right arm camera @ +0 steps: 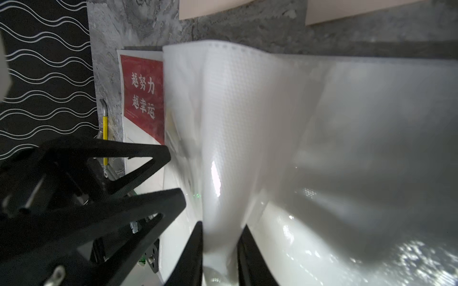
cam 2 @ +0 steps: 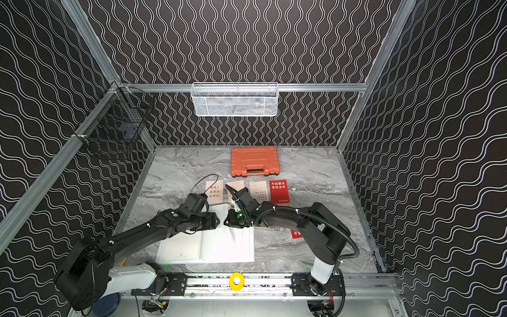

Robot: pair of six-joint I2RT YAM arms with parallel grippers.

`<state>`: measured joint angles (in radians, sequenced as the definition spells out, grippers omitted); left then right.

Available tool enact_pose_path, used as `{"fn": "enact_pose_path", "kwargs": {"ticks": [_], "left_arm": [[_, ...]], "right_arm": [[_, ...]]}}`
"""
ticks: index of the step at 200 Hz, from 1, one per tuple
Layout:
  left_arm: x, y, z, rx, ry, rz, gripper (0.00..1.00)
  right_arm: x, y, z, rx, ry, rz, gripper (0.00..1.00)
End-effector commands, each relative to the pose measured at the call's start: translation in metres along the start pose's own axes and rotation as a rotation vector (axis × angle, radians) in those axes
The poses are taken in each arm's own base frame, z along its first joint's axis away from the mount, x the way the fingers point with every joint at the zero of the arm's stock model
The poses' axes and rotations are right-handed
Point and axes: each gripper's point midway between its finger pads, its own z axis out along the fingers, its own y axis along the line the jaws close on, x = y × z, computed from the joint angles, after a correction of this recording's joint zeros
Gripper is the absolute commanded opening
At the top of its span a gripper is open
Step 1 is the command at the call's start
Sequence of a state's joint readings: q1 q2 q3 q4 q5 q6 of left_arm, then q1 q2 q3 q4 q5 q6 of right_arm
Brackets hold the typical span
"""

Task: Place the photos into the photo albums
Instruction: Turn the page of the photo album at the center of the board.

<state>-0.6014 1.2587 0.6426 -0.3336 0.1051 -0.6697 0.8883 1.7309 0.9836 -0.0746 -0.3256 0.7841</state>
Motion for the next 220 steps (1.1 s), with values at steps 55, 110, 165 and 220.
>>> {"fn": "enact_pose_path", "kwargs": {"ticks": [55, 110, 165, 220], "left_arm": [[-0.011, 0.006, -0.013, -0.053, -0.032, 0.037, 0.6], [-0.064, 0.034, -0.067, -0.073, -0.175, -0.072, 0.59], [-0.114, 0.057, -0.125, -0.076, -0.316, -0.175, 0.6], [-0.137, 0.076, -0.158, -0.084, -0.378, -0.236, 0.6]], "right_arm": [[0.009, 0.017, -0.004, -0.051, 0.016, -0.022, 0.17], [0.016, 0.066, 0.005, -0.196, 0.075, -0.072, 0.18], [0.006, 0.119, 0.029, -0.299, 0.122, -0.118, 0.17], [-0.004, 0.169, 0.064, -0.384, 0.18, -0.142, 0.19]]}}
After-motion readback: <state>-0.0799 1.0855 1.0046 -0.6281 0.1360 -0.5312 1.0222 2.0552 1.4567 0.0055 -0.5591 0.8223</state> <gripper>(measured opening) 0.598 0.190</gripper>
